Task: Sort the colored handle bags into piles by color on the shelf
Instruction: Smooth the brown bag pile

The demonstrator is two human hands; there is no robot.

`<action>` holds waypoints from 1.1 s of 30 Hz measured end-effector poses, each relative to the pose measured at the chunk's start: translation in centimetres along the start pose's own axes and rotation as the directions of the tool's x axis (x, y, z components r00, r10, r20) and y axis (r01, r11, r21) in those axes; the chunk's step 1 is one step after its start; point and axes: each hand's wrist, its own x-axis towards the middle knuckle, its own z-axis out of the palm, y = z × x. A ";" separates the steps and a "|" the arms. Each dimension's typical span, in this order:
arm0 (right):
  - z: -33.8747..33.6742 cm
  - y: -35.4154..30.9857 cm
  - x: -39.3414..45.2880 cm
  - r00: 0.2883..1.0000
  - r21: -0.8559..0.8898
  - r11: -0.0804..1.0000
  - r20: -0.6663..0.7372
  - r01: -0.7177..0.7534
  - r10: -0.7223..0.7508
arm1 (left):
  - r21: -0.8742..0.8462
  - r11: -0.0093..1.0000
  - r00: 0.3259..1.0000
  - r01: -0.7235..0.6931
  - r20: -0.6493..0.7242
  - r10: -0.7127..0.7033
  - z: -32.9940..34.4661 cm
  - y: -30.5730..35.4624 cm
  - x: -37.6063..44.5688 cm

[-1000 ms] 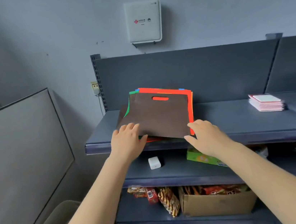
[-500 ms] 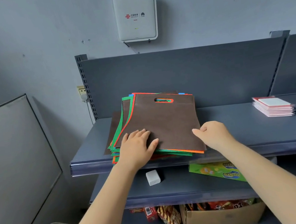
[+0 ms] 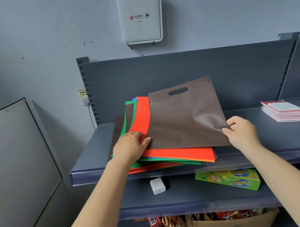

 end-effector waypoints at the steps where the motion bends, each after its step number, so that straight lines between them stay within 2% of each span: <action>1: 0.0 0.2 0.0 1.000 0.011 1.000 -0.021 0.007 -0.007 | -0.041 0.997 0.998 0.070 -0.002 -0.070 -0.2 -0.6 0.1; 5: -0.2 0.9 -0.2 0.996 0.053 0.997 -0.078 0.053 -0.049 | -0.132 0.952 0.960 0.278 0.018 -0.278 -1.2 -2.6 0.4; 10: 0.2 1.3 -0.9 0.995 0.182 0.981 -0.087 0.071 -0.056 | -0.141 0.922 0.914 0.361 -0.142 -0.380 -3.2 -3.6 -0.3; 13: 0.3 1.4 -1.6 0.995 0.309 0.950 -0.093 0.055 -0.028 | -0.219 0.890 0.883 0.400 -0.169 -0.438 -4.1 -3.7 -1.4; 17: 0.3 1.5 -2.9 0.998 0.517 0.856 -0.049 -0.004 0.035 | -0.277 0.916 0.900 0.290 -0.246 -0.359 -5.4 -3.1 -4.2; 21: -0.3 0.6 -4.6 0.999 0.670 0.741 0.004 -0.033 0.041 | -0.549 0.823 0.853 0.148 -0.350 -0.387 -6.6 -2.0 -9.0; 25: -1.0 -0.9 -7.1 0.998 0.766 0.641 0.068 -0.048 -0.008 | -0.596 0.800 0.679 0.075 -0.557 -0.479 -7.3 -1.5 -15.1; 28: -1.4 -2.2 -10.2 0.990 0.817 0.573 0.122 -0.060 -0.070 | -0.661 0.749 0.560 0.044 -0.605 -0.567 -8.1 -1.4 -20.1; 33: -1.8 -4.2 -16.5 0.949 0.888 0.431 0.258 -0.158 -0.183 | -0.630 0.777 0.372 -0.009 -0.723 -0.582 -10.1 -0.5 -29.4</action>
